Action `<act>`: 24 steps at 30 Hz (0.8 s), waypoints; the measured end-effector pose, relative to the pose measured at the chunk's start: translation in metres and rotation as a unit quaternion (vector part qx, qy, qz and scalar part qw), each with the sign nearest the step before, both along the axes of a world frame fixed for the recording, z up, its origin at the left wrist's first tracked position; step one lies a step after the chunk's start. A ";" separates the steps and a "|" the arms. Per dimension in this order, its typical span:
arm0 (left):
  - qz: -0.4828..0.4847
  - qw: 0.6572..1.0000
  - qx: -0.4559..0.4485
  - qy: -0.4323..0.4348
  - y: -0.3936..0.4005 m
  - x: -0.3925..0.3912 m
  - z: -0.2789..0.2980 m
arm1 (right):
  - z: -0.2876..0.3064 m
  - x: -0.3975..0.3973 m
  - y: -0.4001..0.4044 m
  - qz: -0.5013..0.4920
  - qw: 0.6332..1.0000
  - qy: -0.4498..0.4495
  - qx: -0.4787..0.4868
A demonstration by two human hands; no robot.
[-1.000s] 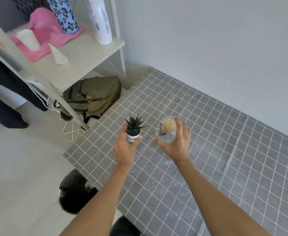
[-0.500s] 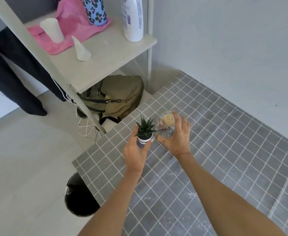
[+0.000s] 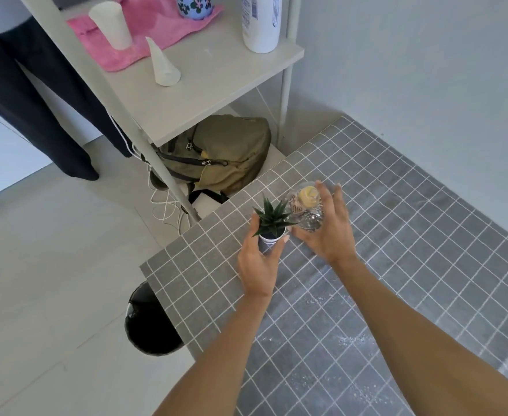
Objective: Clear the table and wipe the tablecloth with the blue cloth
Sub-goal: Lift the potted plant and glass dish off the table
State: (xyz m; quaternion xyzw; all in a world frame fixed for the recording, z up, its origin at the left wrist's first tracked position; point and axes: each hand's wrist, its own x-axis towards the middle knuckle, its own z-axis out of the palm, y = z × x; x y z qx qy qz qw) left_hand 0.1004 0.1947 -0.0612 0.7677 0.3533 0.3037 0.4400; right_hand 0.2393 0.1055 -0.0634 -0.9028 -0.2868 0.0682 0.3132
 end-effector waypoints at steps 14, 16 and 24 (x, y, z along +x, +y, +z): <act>-0.127 0.980 0.022 0.151 0.016 -0.040 0.017 | 0.038 -0.017 -0.044 -0.041 0.987 0.026 -0.152; -0.163 0.956 0.088 0.229 0.019 -0.052 0.021 | 0.044 -0.032 -0.062 -0.065 0.982 0.010 -0.175; -0.262 0.866 0.147 0.400 -0.006 -0.080 0.057 | 0.083 -0.111 -0.137 -0.121 0.961 0.015 -0.249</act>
